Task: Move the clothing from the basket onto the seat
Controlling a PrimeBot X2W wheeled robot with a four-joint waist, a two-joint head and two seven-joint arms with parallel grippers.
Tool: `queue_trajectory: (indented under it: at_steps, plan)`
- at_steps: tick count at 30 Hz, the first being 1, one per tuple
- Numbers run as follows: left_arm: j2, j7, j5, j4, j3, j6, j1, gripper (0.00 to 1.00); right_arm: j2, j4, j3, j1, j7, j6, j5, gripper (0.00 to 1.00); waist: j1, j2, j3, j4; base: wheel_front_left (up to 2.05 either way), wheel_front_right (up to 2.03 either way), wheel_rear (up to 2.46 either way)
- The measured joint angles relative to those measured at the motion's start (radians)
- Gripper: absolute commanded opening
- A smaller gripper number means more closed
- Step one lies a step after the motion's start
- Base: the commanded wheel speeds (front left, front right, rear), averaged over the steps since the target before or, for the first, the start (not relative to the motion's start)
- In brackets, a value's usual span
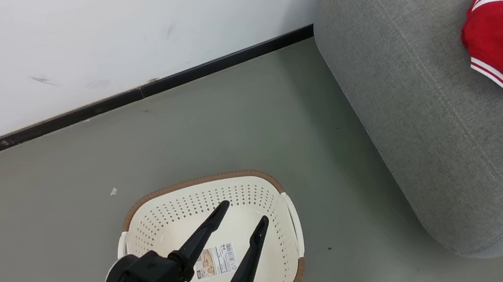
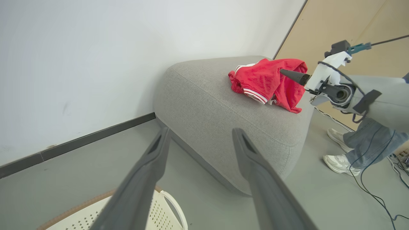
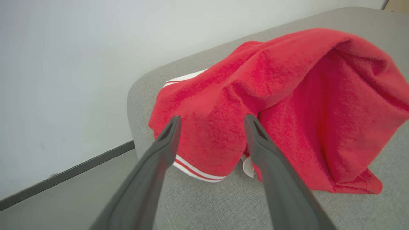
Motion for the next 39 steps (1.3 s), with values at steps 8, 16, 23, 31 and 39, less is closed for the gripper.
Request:
queue_trajectory:
  at_steps: [8, 16, 23, 31, 39]
  plan:
    - [-0.014, -0.041, 0.0, 0.029, 0.033, 0.016, 0.002, 1.0, 0.069, -0.155, 0.099, 0.068, -0.002, 0.0, -0.009, 1.0, 0.0, 0.0, -0.053, 0.008, 0.0, 0.0, 0.0]
    - [-0.025, -0.088, 0.003, 0.051, 0.086, 0.062, 0.012, 1.0, 0.098, -0.278, 0.181, 0.13, -0.002, 0.0, -0.049, 1.0, 0.0001, 0.0, -0.097, 0.045, 0.0, 0.0, 0.0]
    - [-0.025, -0.127, 0.0, 0.081, 0.146, 0.095, 0.04, 1.0, 0.145, -0.389, 0.316, 0.189, -0.002, 0.0, -0.039, 1.0, 0.0, 0.0, -0.127, 0.095, 0.0, 0.0, 0.0]
    - [-0.028, -0.165, -0.023, 0.142, 0.225, 0.149, 0.07, 1.0, 0.147, -0.471, 0.383, 0.267, -0.002, 0.0, -0.007, 1.0, 0.0, 0.0, -0.154, 0.161, 0.0, 0.0, 0.0]
    - [-0.036, -0.188, -0.028, 0.196, 0.266, 0.191, 0.095, 1.0, 0.147, -0.52, 0.426, 0.355, -0.002, 0.0, 0.01, 1.0, 0.0001, 0.0, -0.178, 0.217, 0.0, 0.0, 0.0]
